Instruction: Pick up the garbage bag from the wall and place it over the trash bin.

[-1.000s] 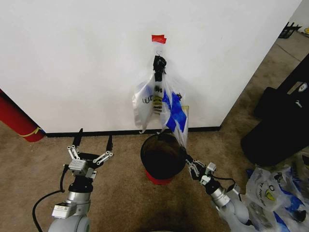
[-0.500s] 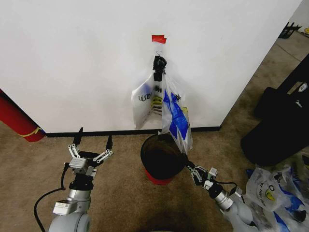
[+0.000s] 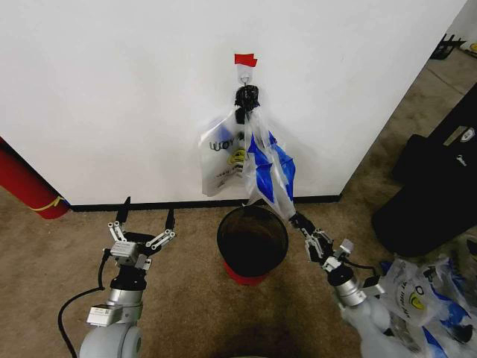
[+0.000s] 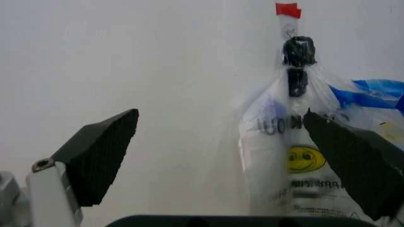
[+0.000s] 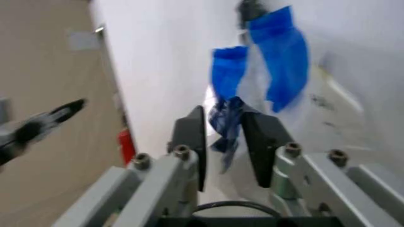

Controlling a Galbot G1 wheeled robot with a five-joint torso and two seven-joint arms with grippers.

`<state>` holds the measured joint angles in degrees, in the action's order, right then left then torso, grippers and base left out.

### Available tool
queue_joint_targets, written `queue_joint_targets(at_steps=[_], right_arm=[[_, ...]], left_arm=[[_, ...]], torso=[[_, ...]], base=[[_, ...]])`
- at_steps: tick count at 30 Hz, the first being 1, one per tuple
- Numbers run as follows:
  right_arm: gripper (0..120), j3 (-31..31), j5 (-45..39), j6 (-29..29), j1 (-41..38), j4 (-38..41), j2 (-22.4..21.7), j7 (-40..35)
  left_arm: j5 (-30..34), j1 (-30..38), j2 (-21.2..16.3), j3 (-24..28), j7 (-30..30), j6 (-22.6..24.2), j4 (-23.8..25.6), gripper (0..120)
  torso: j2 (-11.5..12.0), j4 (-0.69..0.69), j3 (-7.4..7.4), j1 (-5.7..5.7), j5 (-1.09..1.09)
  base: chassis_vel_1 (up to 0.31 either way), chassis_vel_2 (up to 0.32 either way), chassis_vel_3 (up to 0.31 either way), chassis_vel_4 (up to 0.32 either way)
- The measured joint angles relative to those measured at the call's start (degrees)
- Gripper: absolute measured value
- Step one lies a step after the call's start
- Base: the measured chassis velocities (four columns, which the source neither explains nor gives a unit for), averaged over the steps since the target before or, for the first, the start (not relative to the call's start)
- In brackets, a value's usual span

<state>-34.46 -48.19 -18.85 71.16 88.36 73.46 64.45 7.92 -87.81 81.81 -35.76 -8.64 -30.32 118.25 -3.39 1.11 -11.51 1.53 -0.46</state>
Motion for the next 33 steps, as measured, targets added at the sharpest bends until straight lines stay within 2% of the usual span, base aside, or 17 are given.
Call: queue_joint_targets(at_steps=[3, 5, 8, 9, 13, 18, 19, 21, 22, 23, 25, 27, 29, 30, 31, 33], right_arm=[[28, -1.4, 0.9, 1.3, -0.5, -0.6, -0.6, 3.9], [39, -4.3, 4.6, 3.3, -1.5, -2.5, -1.2, 11.6], [51, -6.5, 8.2, 3.8, -2.2, -4.8, -1.6, 15.3], [51, -6.5, 8.2, 3.8, -2.2, -4.8, -1.6, 15.3], [69, -8.7, 13.0, 3.1, -3.1, -8.0, -2.4, 16.2], [84, -8.1, 9.2, 2.7, -2.8, -7.1, -3.0, 14.1], [91, -6.9, 6.5, 2.5, -2.4, -5.5, -3.0, 11.1], [97, -4.9, 3.7, 1.0, -1.7, -2.7, -2.9, 4.2], [98, -2.8, 3.1, -0.7, -1.4, -0.1, -2.7, -3.2], [98, -2.8, 3.1, -0.7, -1.4, -0.1, -2.7, -3.2], [100, 0.9, 3.6, -3.2, -1.5, 3.3, -2.4, -15.5], [100, 5.0, 6.4, -5.9, -3.0, 4.9, -1.7, -27.1], [100, 7.7, 10.9, -8.3, -5.0, 4.5, -0.8, -34.0], [100, 8.5, 12.6, -9.0, -5.9, 3.9, -0.4, -35.7], [100, 11.1, 18.6, -12.2, -8.9, 1.0, 0.8, -40.2], [100, 12.1, 20.6, -13.2, -10.0, -0.1, 1.2, -41.5]], left_arm=[[0.0, 0.1, 0.1, 0.0, 0.0, 0.0, -0.2, 100], [0.0, 0.3, 0.1, 0.0, 0.0, 0.0, -0.3, 100], [0.0, 0.4, 0.2, 0.1, 0.0, 0.0, -0.5, 100], [0.0, 0.4, 0.2, 0.1, 0.0, 0.0, -0.5, 100], [-0.2, 0.5, 0.4, 0.4, 0.0, 0.0, -0.5, 100], [-0.4, 0.5, 0.7, 0.4, 0.0, 0.0, -0.6, 100], [-0.4, 0.6, 0.7, 0.5, 0.0, 0.0, -0.7, 100], [-0.5, 0.6, 0.8, 0.5, 0.0, 0.0, -0.8, 100], [-0.6, 0.6, 0.9, 0.6, 0.0, 0.0, -1.0, 100], [-0.6, 0.6, 0.9, 0.6, 0.0, 0.0, -1.0, 100], [-0.8, 0.8, 1.1, 0.7, -0.1, -0.1, -1.2, 100], [-1.0, 1.2, 1.2, 0.9, -0.1, -0.1, -1.5, 100], [-1.0, 1.5, 1.2, 0.9, -0.1, -0.1, -1.8, 100], [-1.0, 1.7, 1.1, 0.9, -0.1, -0.1, -1.9, 100], [-1.0, 2.0, 1.0, 0.9, -0.1, 0.0, -2.2, 100], [-1.0, 2.2, 1.0, 0.8, -0.1, 0.0, -2.3, 100]], torso=[[0.0, 0.0, 0.0, 0.0, 0.0], [0.0, 0.0, 0.0, 0.0, 0.01], [0.0, 0.0, 0.0, 0.0, 0.0], [0.0, 0.0, 0.0, 0.0, 0.0], [0.0, 0.0, 0.0, 0.0, 0.01], [0.0, 0.01, 0.0, 0.0, 0.01], [0.0, 0.0, 0.0, 0.0, 0.01], [0.0, 0.0, 0.0, 0.0, 0.0], [0.0, 0.01, 0.0, 0.0, 0.0], [0.0, 0.01, 0.0, 0.0, 0.0], [0.0, 0.0, 0.0, 0.0, -0.01], [0.0, 0.0, 0.0, 0.0, 0.0], [0.0, 0.0, 0.0, 0.0, -0.01], [0.0, 0.0, 0.0, 0.0, -0.02], [0.0, -0.01, -0.01, 0.0, 0.0], [0.0, -0.02, 0.0, 0.0, 0.0]], base=[[0.0, 0.0, 0.0, 0.0], [0.0, 0.0, 0.0, 0.0], [0.0, 0.0, 0.0, 0.0], [0.0, 0.0, 0.0, 0.0], [0.0, 0.0, 0.0, 0.0], [0.0, 0.0, 0.0, 0.0], [0.0, 0.0, 0.0, 0.0], [0.0, 0.0, 0.0, 0.0], [0.0, 0.0, 0.0, 0.0], [0.0, 0.0, 0.0, 0.0], [0.0, 0.0, 0.0, 0.0], [0.0, 0.0, 0.0, 0.0], [0.0, 0.0, 0.0, 0.0], [0.0, 0.0, 0.0, 0.0], [0.0, 0.0, 0.0, 0.0], [0.0, 0.0, 0.0, 0.0]])
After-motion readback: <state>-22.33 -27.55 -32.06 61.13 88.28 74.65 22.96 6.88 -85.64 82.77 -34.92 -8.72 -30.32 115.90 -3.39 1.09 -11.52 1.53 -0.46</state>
